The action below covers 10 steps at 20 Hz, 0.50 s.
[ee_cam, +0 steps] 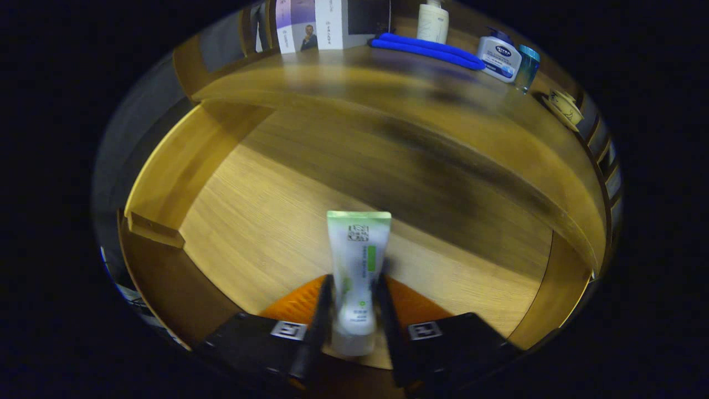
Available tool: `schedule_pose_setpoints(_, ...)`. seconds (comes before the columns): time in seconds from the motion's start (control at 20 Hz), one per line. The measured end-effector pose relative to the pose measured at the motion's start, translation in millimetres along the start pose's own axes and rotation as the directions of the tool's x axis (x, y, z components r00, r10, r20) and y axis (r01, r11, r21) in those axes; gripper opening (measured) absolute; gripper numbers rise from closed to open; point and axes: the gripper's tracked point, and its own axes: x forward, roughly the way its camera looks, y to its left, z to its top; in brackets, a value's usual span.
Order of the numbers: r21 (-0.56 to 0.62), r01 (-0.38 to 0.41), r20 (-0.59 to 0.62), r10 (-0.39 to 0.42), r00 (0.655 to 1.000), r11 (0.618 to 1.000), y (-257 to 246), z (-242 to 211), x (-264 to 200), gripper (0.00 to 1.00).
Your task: Pull open the drawer, take out the items inside it, and place them on the countertop above the cabinet.
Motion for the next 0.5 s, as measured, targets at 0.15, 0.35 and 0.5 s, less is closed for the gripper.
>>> schedule_pose_setpoints(0.15,-0.031,-0.016,0.059,0.017,0.998,0.999,-1,9,-2,0.37)
schedule_pose_setpoints(0.35,-0.091,-0.031,0.089,0.039,0.995,0.995,6,7,0,0.13)
schedule_pose_setpoints(0.5,-0.135,-0.001,0.11,0.016,0.994,0.991,2,7,-9,0.13)
